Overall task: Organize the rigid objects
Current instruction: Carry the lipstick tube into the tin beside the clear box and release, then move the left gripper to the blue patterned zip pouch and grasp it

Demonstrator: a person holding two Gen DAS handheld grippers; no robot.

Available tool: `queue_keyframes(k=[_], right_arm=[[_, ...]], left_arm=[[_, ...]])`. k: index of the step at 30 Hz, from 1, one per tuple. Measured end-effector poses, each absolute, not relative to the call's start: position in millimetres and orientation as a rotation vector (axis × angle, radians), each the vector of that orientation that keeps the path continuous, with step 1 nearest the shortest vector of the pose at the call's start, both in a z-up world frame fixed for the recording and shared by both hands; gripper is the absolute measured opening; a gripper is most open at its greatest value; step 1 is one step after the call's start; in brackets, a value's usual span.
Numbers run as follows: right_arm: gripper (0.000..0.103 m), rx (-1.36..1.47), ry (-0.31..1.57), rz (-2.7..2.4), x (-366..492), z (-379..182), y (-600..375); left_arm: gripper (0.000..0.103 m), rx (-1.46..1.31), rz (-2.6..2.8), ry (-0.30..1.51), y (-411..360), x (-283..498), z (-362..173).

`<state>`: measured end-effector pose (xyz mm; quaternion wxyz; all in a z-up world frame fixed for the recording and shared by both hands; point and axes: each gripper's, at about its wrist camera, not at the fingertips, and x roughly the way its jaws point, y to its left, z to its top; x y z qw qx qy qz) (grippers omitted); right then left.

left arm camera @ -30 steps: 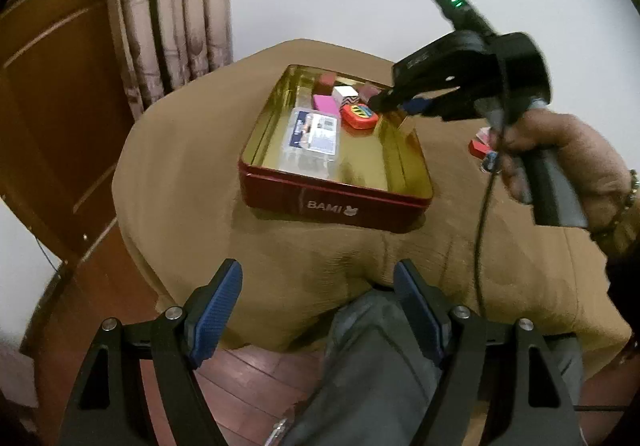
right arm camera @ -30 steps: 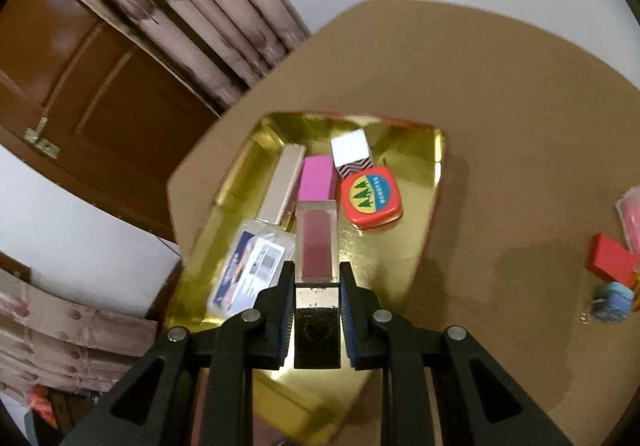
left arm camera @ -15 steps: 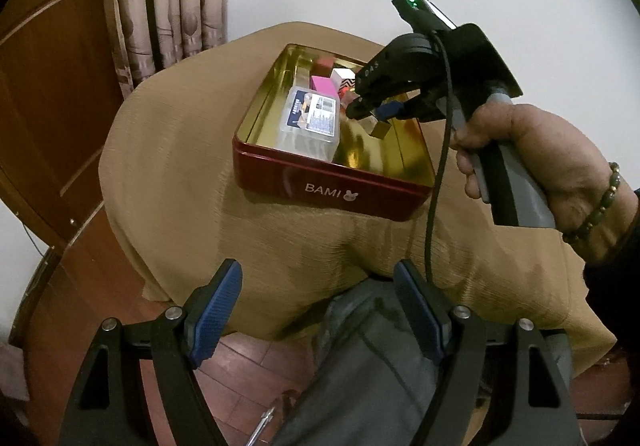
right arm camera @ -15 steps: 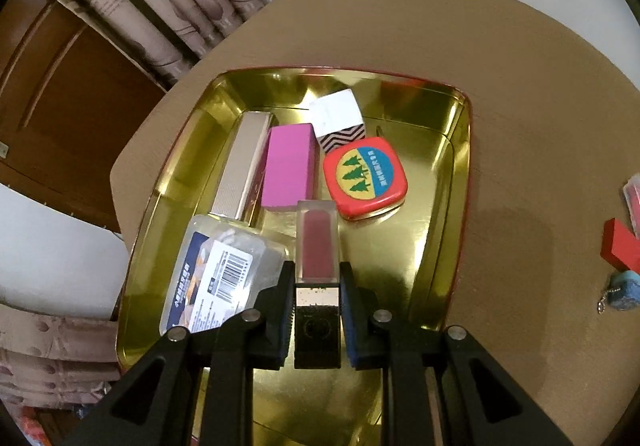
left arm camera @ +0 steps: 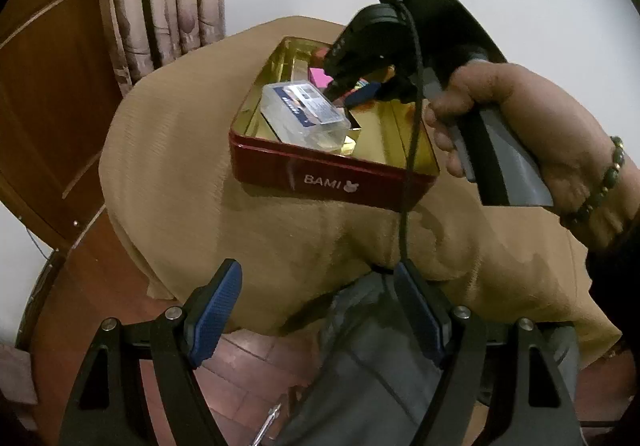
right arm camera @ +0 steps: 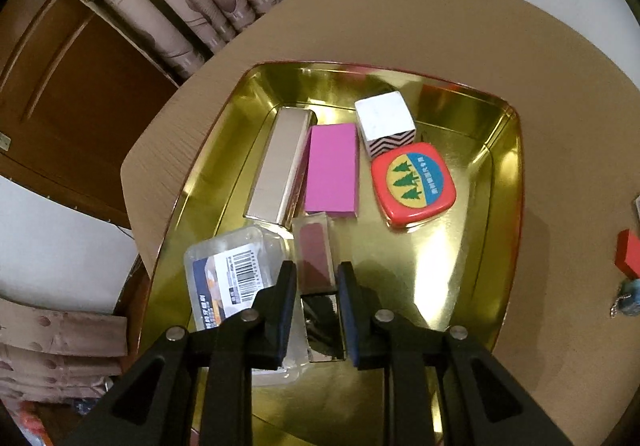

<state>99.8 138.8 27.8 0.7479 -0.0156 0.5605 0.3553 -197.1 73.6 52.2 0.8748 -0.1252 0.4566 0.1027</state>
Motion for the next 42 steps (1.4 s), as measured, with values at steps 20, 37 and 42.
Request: queue_keyframes(k=[20,37,42], right_arm=[[0.051,-0.054,0.772,0.256,93.4,-8.4,-196.1],[0.052,0.102,0.835,0.154,119.9,-70.7,-318.9],[0.052,0.134,0.831,0.195,106.9,-66.5,-316.3]], left_arm=[[0.075,-0.106,0.052,0.945,7.6,-186.6,63.5],[0.075,0.165,-0.361,0.831,-117.1,-0.4,55.6],[0.072,0.303,-0.411,0.889,-141.2,42.6,31.8]])
